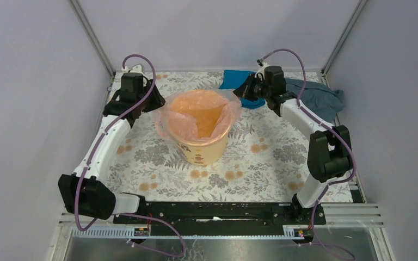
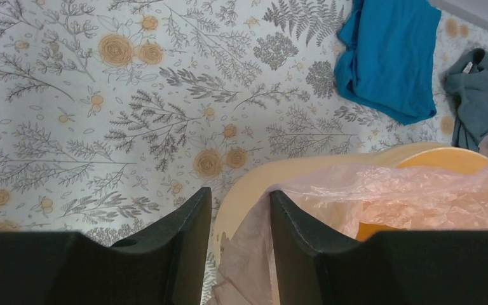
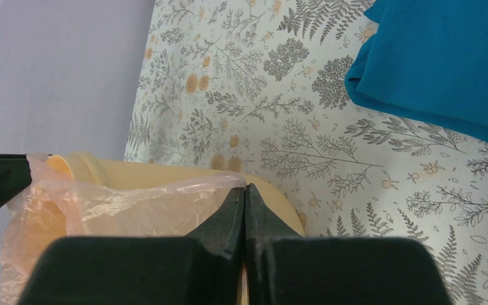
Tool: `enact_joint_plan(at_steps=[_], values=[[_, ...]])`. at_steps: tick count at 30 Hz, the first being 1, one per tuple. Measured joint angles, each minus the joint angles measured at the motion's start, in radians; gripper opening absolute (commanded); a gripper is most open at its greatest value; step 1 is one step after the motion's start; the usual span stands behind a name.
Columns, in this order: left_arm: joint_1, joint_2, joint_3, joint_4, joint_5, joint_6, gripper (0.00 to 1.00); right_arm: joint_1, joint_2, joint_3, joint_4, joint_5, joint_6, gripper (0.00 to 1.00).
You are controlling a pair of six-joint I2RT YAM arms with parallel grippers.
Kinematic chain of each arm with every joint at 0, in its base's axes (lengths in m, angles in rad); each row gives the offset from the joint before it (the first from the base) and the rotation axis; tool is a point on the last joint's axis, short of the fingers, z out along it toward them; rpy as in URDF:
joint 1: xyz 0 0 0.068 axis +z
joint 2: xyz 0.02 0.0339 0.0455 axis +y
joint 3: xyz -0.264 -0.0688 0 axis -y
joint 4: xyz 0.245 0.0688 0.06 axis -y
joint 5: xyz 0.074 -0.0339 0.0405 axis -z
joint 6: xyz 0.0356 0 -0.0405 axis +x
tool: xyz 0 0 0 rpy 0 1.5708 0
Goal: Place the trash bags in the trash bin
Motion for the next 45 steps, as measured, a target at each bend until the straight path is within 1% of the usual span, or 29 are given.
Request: enact_joint_plan(at_steps=[3, 5, 9, 12, 16, 17, 18, 21, 28, 32, 36, 45], values=[[0.007, -0.005, -0.032, 0.041, 0.012, -0.01, 0.41, 0.0, 0.01, 0.006, 0.015, 0.0, 0.019, 0.0], [0.013, -0.01, -0.073, 0.061, 0.017, -0.018, 0.36, 0.0, 0.01, 0.006, 0.024, -0.001, 0.029, 0.0], [0.027, -0.037, -0.202, 0.102, 0.031, -0.04, 0.31, 0.003, 0.01, 0.006, 0.042, -0.019, 0.038, 0.0], [0.044, -0.056, -0.296, 0.122, 0.043, -0.061, 0.3, 0.011, 0.01, 0.006, 0.047, -0.026, 0.037, 0.0], [0.055, -0.061, -0.358, 0.148, 0.072, -0.089, 0.26, 0.024, 0.014, 0.006, 0.047, -0.025, 0.037, 0.0], [0.055, -0.061, -0.364, 0.154, 0.082, -0.096, 0.23, 0.026, 0.017, 0.006, 0.047, -0.024, 0.037, 0.0], [0.055, -0.061, -0.37, 0.167, 0.097, -0.102, 0.15, 0.027, 0.021, 0.006, 0.047, -0.022, 0.037, 0.0], [0.054, -0.063, -0.376, 0.194, 0.135, -0.12, 0.0, 0.02, 0.031, -0.006, 0.05, -0.011, 0.037, 0.0], [0.054, -0.113, -0.403, 0.278, 0.195, -0.154, 0.0, 0.0, 0.043, -0.104, 0.064, -0.007, 0.039, 0.0], [0.055, -0.117, -0.467, 0.334, 0.214, -0.19, 0.0, 0.0, 0.05, -0.108, 0.062, -0.007, 0.038, 0.0], [0.063, -0.137, -0.538, 0.346, 0.226, -0.209, 0.0, 0.0, 0.05, -0.093, 0.062, -0.005, 0.037, 0.0], [0.07, -0.13, -0.573, 0.394, 0.241, -0.232, 0.0, 0.01, 0.056, -0.108, 0.085, 0.003, 0.065, 0.0]])
